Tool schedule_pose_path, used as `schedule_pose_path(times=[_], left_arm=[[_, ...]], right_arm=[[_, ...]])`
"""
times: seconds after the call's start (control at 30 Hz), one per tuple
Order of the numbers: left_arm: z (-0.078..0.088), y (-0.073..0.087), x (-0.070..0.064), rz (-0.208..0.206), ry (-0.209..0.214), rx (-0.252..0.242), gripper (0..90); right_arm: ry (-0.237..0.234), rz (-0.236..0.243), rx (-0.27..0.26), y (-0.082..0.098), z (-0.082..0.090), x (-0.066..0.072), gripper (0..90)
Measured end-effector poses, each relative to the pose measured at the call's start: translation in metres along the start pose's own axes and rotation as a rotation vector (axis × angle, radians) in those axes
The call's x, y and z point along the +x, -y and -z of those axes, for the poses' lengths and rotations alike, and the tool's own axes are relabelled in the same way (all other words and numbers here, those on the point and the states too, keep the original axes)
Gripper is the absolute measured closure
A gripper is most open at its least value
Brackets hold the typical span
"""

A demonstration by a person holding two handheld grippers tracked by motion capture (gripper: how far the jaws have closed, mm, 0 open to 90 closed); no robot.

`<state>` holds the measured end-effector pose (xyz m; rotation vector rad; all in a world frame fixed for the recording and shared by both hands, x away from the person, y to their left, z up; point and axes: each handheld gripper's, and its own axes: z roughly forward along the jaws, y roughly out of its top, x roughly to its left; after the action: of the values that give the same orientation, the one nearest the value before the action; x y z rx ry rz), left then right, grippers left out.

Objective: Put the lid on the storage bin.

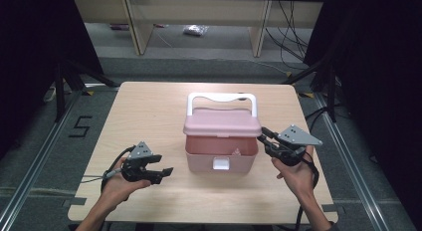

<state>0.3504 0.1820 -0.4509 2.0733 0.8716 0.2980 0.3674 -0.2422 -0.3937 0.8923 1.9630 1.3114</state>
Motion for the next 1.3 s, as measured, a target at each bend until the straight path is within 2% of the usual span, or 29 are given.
schedule_pose_path(times=[0.03,0.07,0.1,0.13,0.17,0.23,0.27,0.3,0.37,0.43,0.47,0.57,0.6,0.67,0.7,0.73,0.83,0.9,0.93,0.97,1.0,1.07,1.1,1.17,1.23,1.27,1.3], left_arm=[[0.000,0.002,-0.001,0.001,-0.011,-0.003,35.1],[-0.001,0.003,-0.001,0.007,-0.013,-0.001,35.1],[0.000,0.004,0.001,-0.007,0.000,0.013,35.1],[0.000,0.005,0.000,0.002,-0.001,0.008,35.1],[0.000,0.006,0.000,0.003,0.000,0.012,35.0],[0.000,0.008,0.000,0.004,-0.001,0.016,35.0],[0.000,0.008,0.001,0.000,0.000,0.019,35.0],[0.000,0.008,0.001,0.001,0.000,0.020,35.0],[0.000,0.009,0.001,0.001,0.003,0.021,35.0],[0.000,0.010,0.001,-0.001,0.000,0.025,35.0],[-0.001,0.011,0.000,0.002,-0.001,0.018,34.9],[-0.002,0.014,0.001,0.024,0.000,0.019,34.9],[-0.002,0.014,0.001,0.020,-0.002,0.025,34.9],[-0.001,0.015,0.002,0.020,0.001,0.023,34.9],[-0.001,0.015,0.002,0.019,0.001,0.024,34.9],[-0.001,0.015,0.002,0.018,-0.009,0.027,34.9],[-0.001,0.017,0.001,0.022,0.002,0.023,34.9],[-0.001,0.017,0.001,0.022,0.004,0.027,34.9],[-0.001,0.017,0.001,0.021,0.005,0.026,34.9],[-0.001,0.018,0.001,0.019,0.005,0.027,34.9],[-0.001,0.018,0.001,0.019,0.005,0.026,34.9],[0.000,0.018,0.001,0.016,0.006,0.029,34.9],[0.000,0.018,0.001,0.015,0.007,0.030,34.9],[-0.001,0.019,0.000,0.033,0.005,0.014,34.9],[0.000,0.019,0.001,0.025,0.003,0.024,34.9],[0.001,0.019,0.002,0.017,-0.002,0.031,34.8],[0.001,0.019,0.002,0.022,-0.003,0.030,34.8]], right_arm=[[-0.002,-0.019,0.007,0.001,0.000,0.002,73.9],[-0.011,-0.015,0.001,0.002,0.000,0.002,73.6],[-0.011,-0.023,0.019,0.002,0.001,0.002,73.5],[-0.010,-0.050,0.028,0.003,0.002,0.004,73.4],[-0.012,-0.033,0.022,0.003,0.002,0.003,73.5],[-0.022,-0.046,0.041,0.005,0.004,0.004,73.4],[-0.016,-0.021,0.030,0.005,0.004,0.002,73.4],[-0.020,-0.046,0.042,0.006,0.005,0.004,73.4],[-0.016,-0.017,0.029,0.007,0.005,0.003,73.3],[-0.035,-0.033,0.052,0.008,0.006,0.004,72.9],[-0.029,-0.042,0.057,0.009,0.007,0.006,72.7],[-0.042,-0.031,0.054,0.011,0.007,0.006,72.3],[-0.045,-0.056,0.063,0.012,0.008,0.008,72.2],[-0.044,-0.027,0.068,0.013,0.009,0.007,72.0],[-0.040,-0.047,0.074,0.014,0.009,0.009,71.9],[-0.044,-0.021,0.078,0.015,0.010,0.007,71.5],[-0.056,-0.048,0.080,0.018,0.011,0.009,70.5],[-0.052,-0.031,0.082,0.019,0.012,0.008,69.9],[-0.056,-0.066,0.090,0.019,0.014,0.010,69.5],[-0.053,-0.040,0.080,0.019,0.015,0.008,69.3],[-0.062,-0.066,0.099,0.019,0.017,0.010,69.0],[-0.067,-0.033,0.081,0.021,0.017,0.008,68.2],[-0.063,-0.052,0.093,0.022,0.018,0.010,68.1],[-0.067,-0.062,0.100,0.023,0.019,0.010,67.8],[-0.056,-0.048,0.086,0.024,0.019,0.010,67.8],[-0.066,-0.056,0.108,0.024,0.022,0.011,67.8],[-0.067,-0.044,0.101,0.025,0.022,0.010,67.8]])
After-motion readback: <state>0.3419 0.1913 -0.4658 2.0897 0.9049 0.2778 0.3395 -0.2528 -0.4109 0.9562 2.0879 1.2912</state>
